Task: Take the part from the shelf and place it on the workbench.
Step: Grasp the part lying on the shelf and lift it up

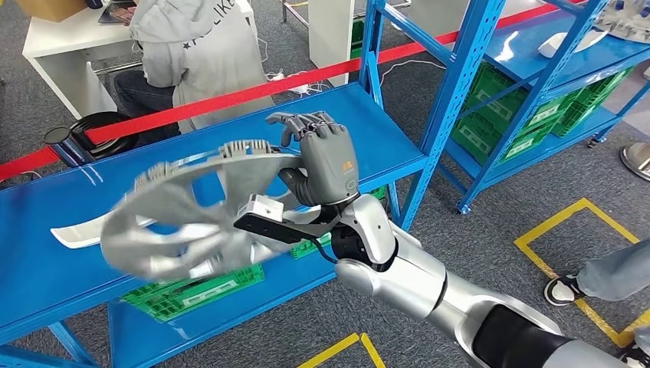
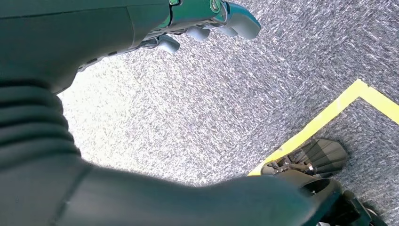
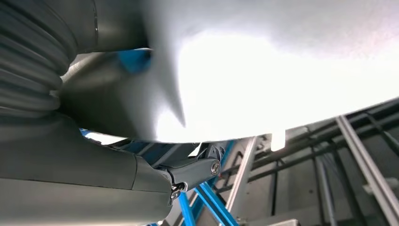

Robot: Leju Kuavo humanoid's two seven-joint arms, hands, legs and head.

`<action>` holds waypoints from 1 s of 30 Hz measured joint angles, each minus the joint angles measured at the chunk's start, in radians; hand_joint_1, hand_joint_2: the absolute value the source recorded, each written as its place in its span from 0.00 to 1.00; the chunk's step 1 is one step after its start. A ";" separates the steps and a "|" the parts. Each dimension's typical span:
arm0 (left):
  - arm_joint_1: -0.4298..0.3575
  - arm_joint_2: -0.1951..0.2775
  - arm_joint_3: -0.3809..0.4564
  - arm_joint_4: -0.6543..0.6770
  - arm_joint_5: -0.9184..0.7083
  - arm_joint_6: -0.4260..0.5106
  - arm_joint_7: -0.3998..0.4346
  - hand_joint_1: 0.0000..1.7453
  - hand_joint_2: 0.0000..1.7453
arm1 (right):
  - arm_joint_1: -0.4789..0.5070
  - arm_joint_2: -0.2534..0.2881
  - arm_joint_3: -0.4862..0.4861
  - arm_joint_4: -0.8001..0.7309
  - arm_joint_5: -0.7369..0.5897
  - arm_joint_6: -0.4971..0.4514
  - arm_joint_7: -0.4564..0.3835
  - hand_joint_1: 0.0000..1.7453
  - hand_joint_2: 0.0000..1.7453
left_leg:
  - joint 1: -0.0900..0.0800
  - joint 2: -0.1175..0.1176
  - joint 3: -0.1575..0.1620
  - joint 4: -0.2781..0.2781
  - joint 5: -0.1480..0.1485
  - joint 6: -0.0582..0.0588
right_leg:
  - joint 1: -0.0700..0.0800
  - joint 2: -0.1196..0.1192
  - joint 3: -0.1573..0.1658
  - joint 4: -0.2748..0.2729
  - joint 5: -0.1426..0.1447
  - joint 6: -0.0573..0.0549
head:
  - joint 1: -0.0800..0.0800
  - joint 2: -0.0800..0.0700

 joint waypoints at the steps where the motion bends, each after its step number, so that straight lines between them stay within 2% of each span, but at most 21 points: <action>1: 0.000 0.000 0.000 0.000 -0.002 0.000 0.000 0.00 1.00 | 0.002 0.000 0.002 -0.011 0.000 -0.002 -0.002 1.00 1.00 | 0.000 0.000 0.000 0.000 0.000 0.000 | 0.000 0.000 0.000 0.000 0.000 0.000 | 0.000 0.000; 12: -0.010 -0.001 0.000 0.000 -0.007 -0.010 -0.014 0.00 1.00 | 0.011 -0.015 0.007 -0.083 -0.001 -0.017 -0.008 1.00 1.00 | -0.001 0.001 0.001 0.000 0.000 0.000 | 0.000 0.000 0.000 0.000 0.001 0.001 | 0.000 0.000; 30: -0.012 -0.005 0.025 0.000 0.014 0.002 -0.029 0.00 1.00 | -0.005 -0.020 0.047 -0.085 -0.021 -0.006 -0.017 1.00 1.00 | -0.001 0.001 0.001 0.000 0.000 0.000 | 0.000 0.000 0.001 0.000 0.001 0.001 | 0.000 0.000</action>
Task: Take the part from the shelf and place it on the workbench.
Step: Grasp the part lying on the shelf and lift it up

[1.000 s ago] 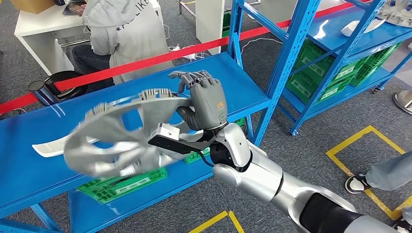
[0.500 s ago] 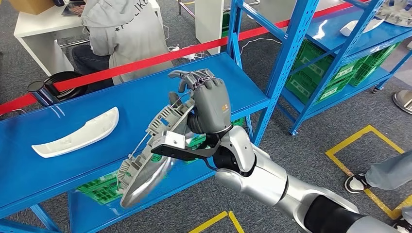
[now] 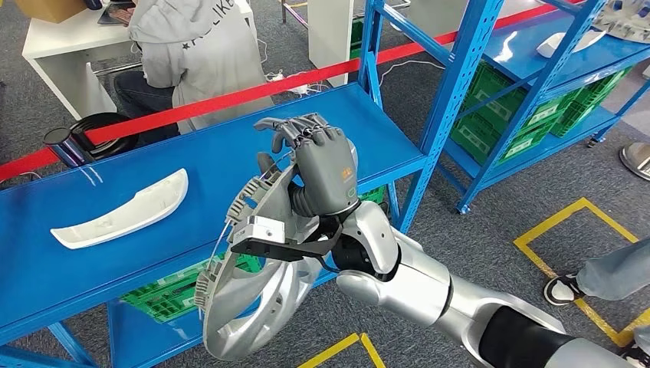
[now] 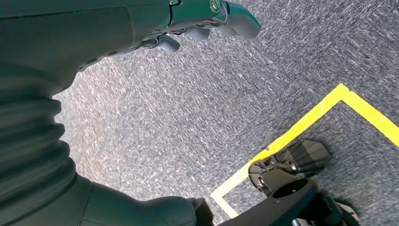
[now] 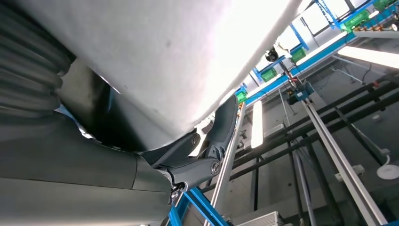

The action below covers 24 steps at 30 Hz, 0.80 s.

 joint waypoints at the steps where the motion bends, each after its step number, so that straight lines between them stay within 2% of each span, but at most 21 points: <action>1: 0.000 -0.001 0.003 0.000 0.001 0.000 -0.001 0.00 1.00 | -0.001 0.000 0.001 0.000 0.000 0.000 0.000 1.00 1.00 | 0.000 0.000 0.000 0.000 0.000 0.000 | 0.000 0.000 0.000 0.000 0.000 0.000 | 0.000 0.000; 13: 0.000 -0.006 0.031 -0.001 0.029 0.014 -0.004 0.00 1.00 | -0.005 0.000 0.004 0.001 0.001 0.001 0.001 1.00 1.00 | 0.000 0.000 0.000 0.000 0.000 0.000 | 0.000 0.000 0.000 0.000 0.000 0.000 | 0.000 0.000; 24: 0.000 -0.009 0.064 -0.001 0.048 -0.012 -0.004 0.00 1.00 | -0.012 0.005 0.010 0.014 0.041 0.031 0.021 1.00 1.00 | -0.001 0.000 0.000 0.001 0.000 0.000 | -0.002 0.000 0.000 0.000 0.000 0.000 | 0.000 0.000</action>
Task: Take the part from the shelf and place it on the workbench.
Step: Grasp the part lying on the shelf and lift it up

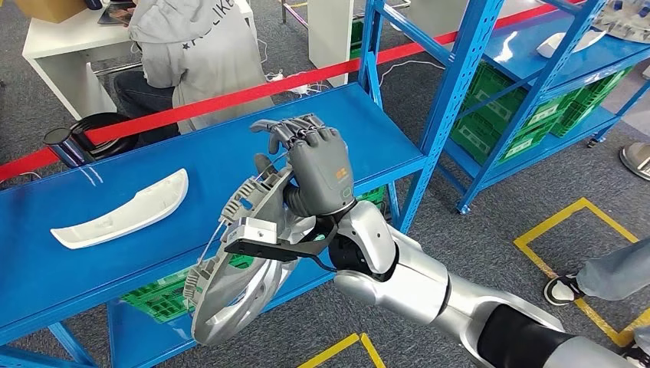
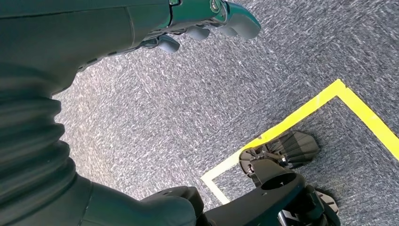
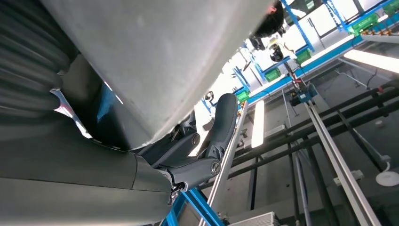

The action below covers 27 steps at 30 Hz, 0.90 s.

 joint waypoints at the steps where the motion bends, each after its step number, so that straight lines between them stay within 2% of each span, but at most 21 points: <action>1: 0.000 0.000 0.002 0.000 0.001 -0.001 0.001 0.00 1.00 | -0.001 0.001 0.000 0.001 0.002 0.001 -0.001 1.00 1.00 | 0.000 0.000 0.000 0.000 0.000 0.000 | -0.001 0.000 0.000 0.000 0.000 0.000 | 0.000 0.000; 8: 0.000 0.000 0.009 0.000 0.001 -0.002 0.003 0.00 1.00 | -0.002 0.003 0.001 0.003 0.008 0.002 -0.004 1.00 1.00 | -0.005 -0.001 0.000 0.003 -0.004 0.006 | -0.004 -0.001 0.001 0.000 -0.001 0.004 | 0.000 0.000; 12: 0.000 0.000 0.009 0.000 -0.008 -0.002 0.004 0.00 1.00 | -0.003 0.003 0.002 0.004 0.017 0.000 -0.006 1.00 1.00 | -0.010 -0.001 0.000 0.007 -0.006 0.014 | -0.008 -0.001 0.004 -0.001 -0.001 0.013 | 0.000 0.000; 14: 0.000 -0.001 0.009 0.000 -0.014 -0.003 0.006 0.00 1.00 | -0.003 0.002 0.002 0.005 0.021 -0.002 -0.007 1.00 1.00 | -0.005 0.001 0.004 -0.002 0.001 0.022 | -0.007 0.000 0.002 0.005 -0.008 0.019 | 0.000 0.000; 16: -0.002 -0.003 0.009 0.000 -0.018 -0.005 0.009 0.00 1.00 | -0.003 0.002 0.003 0.005 0.023 -0.004 -0.008 1.00 1.00 | 0.002 0.005 0.006 -0.012 0.009 0.031 | -0.005 0.000 -0.024 0.067 -0.055 0.023 | 0.004 0.000; 18: -0.003 -0.003 0.009 0.000 -0.021 -0.007 0.012 0.00 1.00 | -0.002 0.002 0.003 0.007 0.023 -0.005 -0.008 1.00 1.00 | 0.003 0.006 0.003 -0.013 0.011 0.033 | -0.007 -0.001 -0.079 0.198 -0.126 0.027 | 0.007 0.000; 19: -0.003 -0.004 0.009 0.000 -0.022 -0.008 0.014 0.00 1.00 | 0.000 0.001 0.003 0.009 0.024 -0.006 -0.007 1.00 1.00 | 0.003 0.007 0.001 -0.011 0.011 0.032 | -0.009 -0.001 -0.102 0.255 -0.147 0.029 | 0.007 0.000; 20: -0.003 -0.004 0.009 0.000 -0.023 -0.009 0.014 0.00 1.00 | 0.001 0.001 0.003 0.010 0.024 -0.006 -0.007 1.00 1.00 | 0.004 0.007 -0.001 -0.009 0.012 0.031 | -0.010 -0.001 -0.113 0.283 -0.150 0.031 | 0.008 0.000; 21: -0.003 -0.004 0.009 0.000 -0.023 -0.009 0.015 0.00 1.00 | 0.002 0.000 0.004 0.011 0.024 -0.006 -0.007 1.00 1.00 | 0.006 0.008 -0.005 -0.006 0.013 0.029 | -0.012 -0.001 -0.102 0.268 -0.132 0.032 | 0.008 0.000; 24: -0.004 -0.004 0.009 0.000 -0.025 -0.010 0.015 0.00 1.00 | 0.001 0.000 0.004 0.012 0.024 -0.006 -0.006 1.00 1.00 | 0.011 0.005 -0.018 0.010 0.016 0.015 | -0.016 -0.001 0.001 0.081 -0.049 0.036 | 0.008 0.000; 25: -0.004 -0.004 0.009 0.000 -0.026 -0.011 0.016 0.00 1.00 | 0.000 0.000 0.005 0.012 0.024 -0.007 -0.007 1.00 1.00 | 0.011 0.003 -0.022 0.015 0.018 0.008 | -0.015 0.001 0.020 0.042 -0.037 0.032 | 0.008 0.000; 27: -0.004 -0.004 0.009 0.000 -0.028 -0.011 0.017 0.00 1.00 | 0.001 -0.001 0.006 0.012 0.024 -0.008 -0.007 1.00 1.00 | 0.009 0.000 -0.028 0.017 0.026 -0.008 | -0.010 0.006 0.020 0.032 -0.030 0.016 | 0.008 0.000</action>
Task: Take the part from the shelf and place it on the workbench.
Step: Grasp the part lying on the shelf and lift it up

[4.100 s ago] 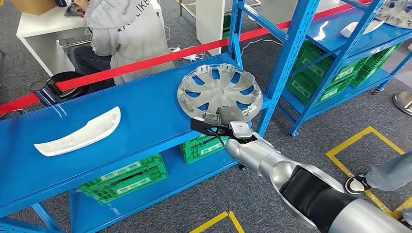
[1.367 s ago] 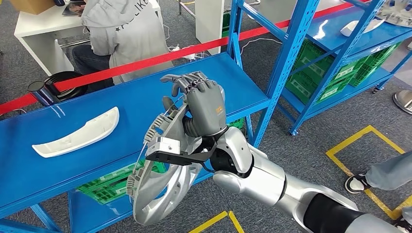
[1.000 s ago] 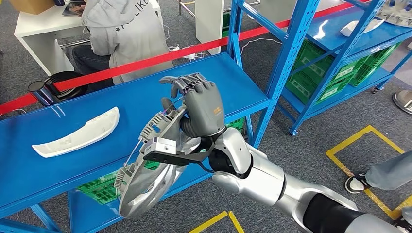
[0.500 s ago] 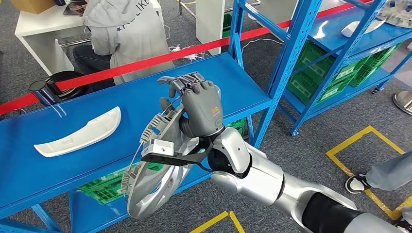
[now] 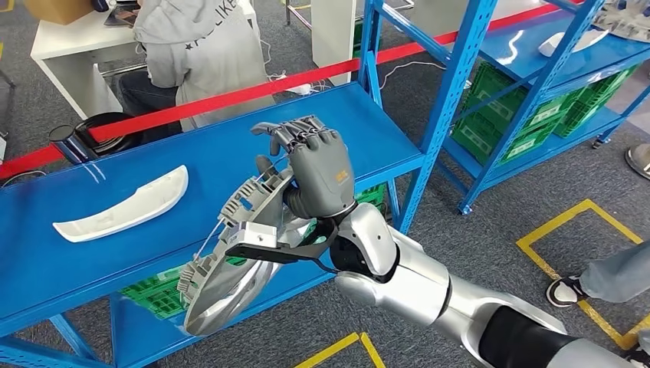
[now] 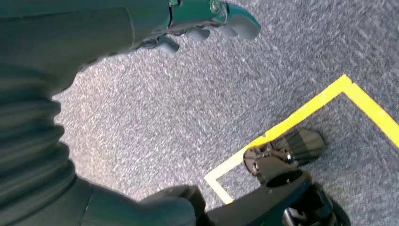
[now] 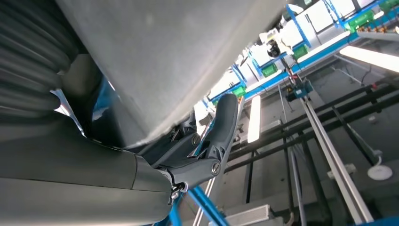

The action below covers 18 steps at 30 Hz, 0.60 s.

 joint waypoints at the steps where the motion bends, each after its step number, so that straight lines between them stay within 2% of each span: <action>1: 0.000 0.000 0.000 0.000 -0.001 0.000 0.001 0.00 1.00 | 0.000 0.000 0.000 0.000 0.000 0.000 0.000 1.00 1.00 | 0.000 -0.001 -0.003 0.000 0.005 -0.008 | -0.001 0.000 -0.006 -0.002 0.003 -0.010 | 0.000 0.000; 2: 0.001 0.000 0.000 0.000 -0.001 0.000 0.001 0.00 1.00 | 0.000 0.000 0.001 0.000 0.000 -0.001 0.000 1.00 1.00 | 0.002 -0.002 -0.008 0.001 0.003 -0.015 | -0.001 -0.001 -0.011 -0.004 0.008 -0.018 | 0.000 0.000; 3: 0.001 0.001 0.000 0.000 -0.002 0.000 0.002 0.00 1.00 | -0.001 0.000 0.001 0.000 0.000 -0.001 0.000 1.00 1.00 | 0.003 -0.001 -0.016 0.014 -0.012 -0.022 | -0.002 -0.003 -0.017 -0.005 0.015 -0.027 | -0.001 0.000; 4: 0.002 0.001 0.000 0.000 -0.002 0.000 0.002 0.00 1.00 | -0.001 0.000 0.002 0.000 0.000 -0.002 0.000 1.00 1.00 | 0.005 0.000 -0.030 0.046 -0.044 -0.027 | -0.003 -0.005 -0.025 -0.007 0.023 -0.035 | -0.002 0.000; 5: 0.001 0.001 0.000 0.000 -0.002 0.000 0.002 0.00 1.00 | -0.001 0.000 0.002 0.000 0.000 -0.002 0.000 1.00 1.00 | 0.007 0.001 -0.048 0.100 -0.089 -0.032 | -0.003 -0.006 -0.034 -0.007 0.031 -0.039 | -0.003 0.000; 6: 0.001 0.001 0.000 0.000 -0.002 0.000 0.001 0.00 1.00 | -0.001 0.000 0.002 0.000 0.000 -0.002 0.000 1.00 1.00 | 0.007 0.002 -0.068 0.167 -0.135 -0.036 | -0.003 -0.006 -0.044 -0.006 0.039 -0.042 | -0.004 0.000; 7: 0.001 0.001 0.000 0.000 -0.002 0.000 0.001 0.00 1.00 | 0.000 0.000 0.002 0.000 0.000 -0.002 0.000 1.00 1.00 | 0.008 0.002 -0.084 0.231 -0.168 -0.038 | -0.001 -0.007 -0.054 -0.006 0.046 -0.043 | -0.004 0.000; 8: 0.001 0.001 0.000 0.000 -0.003 0.000 0.001 0.00 1.00 | 0.000 0.000 0.002 0.001 0.000 -0.002 0.000 1.00 1.00 | 0.008 0.003 -0.088 0.271 -0.182 -0.039 | 0.000 -0.007 -0.064 -0.005 0.054 -0.043 | -0.004 0.000; 9: 0.001 0.001 0.000 0.000 -0.003 0.000 0.001 0.00 1.00 | 0.001 0.000 0.002 0.001 0.000 -0.002 0.000 1.00 1.00 | 0.008 0.003 -0.074 0.276 -0.177 -0.038 | 0.001 -0.008 -0.073 -0.005 0.061 -0.042 | -0.004 0.000; 10: 0.001 0.001 0.000 0.000 -0.003 0.000 0.001 0.00 1.00 | 0.001 0.000 0.002 0.001 0.000 -0.002 0.000 1.00 1.00 | 0.008 0.003 -0.040 0.241 -0.156 -0.035 | 0.002 -0.008 -0.082 -0.005 0.068 -0.041 | -0.004 0.000; 11: 0.000 0.001 0.000 0.000 -0.003 0.000 0.001 0.00 1.00 | 0.001 0.000 0.002 0.001 0.000 -0.003 0.000 1.00 1.00 | 0.007 0.002 0.011 0.174 -0.133 -0.029 | 0.003 -0.007 -0.089 -0.005 0.075 -0.039 | -0.004 0.000; 13: -0.003 0.003 0.000 0.000 -0.004 0.000 0.003 0.00 1.00 | 0.000 0.000 0.002 0.001 -0.001 -0.005 -0.001 1.00 1.00 | 0.001 0.002 0.107 0.034 -0.114 -0.017 | 0.004 -0.007 -0.098 -0.006 0.088 -0.031 | -0.004 0.000; 14: -0.005 0.004 0.000 -0.001 -0.004 0.000 0.003 0.00 1.00 | 0.000 -0.001 0.002 0.001 -0.002 -0.006 -0.003 1.00 1.00 | -0.003 0.001 0.131 -0.006 -0.114 -0.012 | 0.003 -0.008 -0.100 -0.007 0.095 -0.025 | -0.004 0.000; 15: -0.006 0.004 0.000 -0.001 -0.004 0.000 0.004 0.00 1.00 | 0.000 -0.001 0.002 0.001 -0.002 -0.006 -0.004 1.00 1.00 | -0.007 0.001 0.136 -0.020 -0.115 -0.008 | 0.001 -0.008 -0.101 -0.009 0.102 -0.018 | -0.004 0.000; 17: -0.007 0.003 0.000 0.000 -0.004 0.000 0.006 0.00 1.00 | -0.001 -0.001 0.002 0.002 -0.004 -0.007 -0.006 1.00 1.00 | -0.007 0.003 0.126 -0.026 -0.098 0.003 | 0.000 -0.008 -0.104 -0.012 0.111 -0.006 | -0.006 0.000; 18: -0.008 0.002 0.000 0.000 -0.005 0.000 0.007 0.00 1.00 | -0.002 -0.002 0.002 0.002 -0.006 -0.008 -0.006 1.00 1.00 | -0.005 0.005 0.120 -0.029 -0.088 0.012 | 0.000 -0.008 -0.110 -0.004 0.100 -0.001 | -0.005 0.000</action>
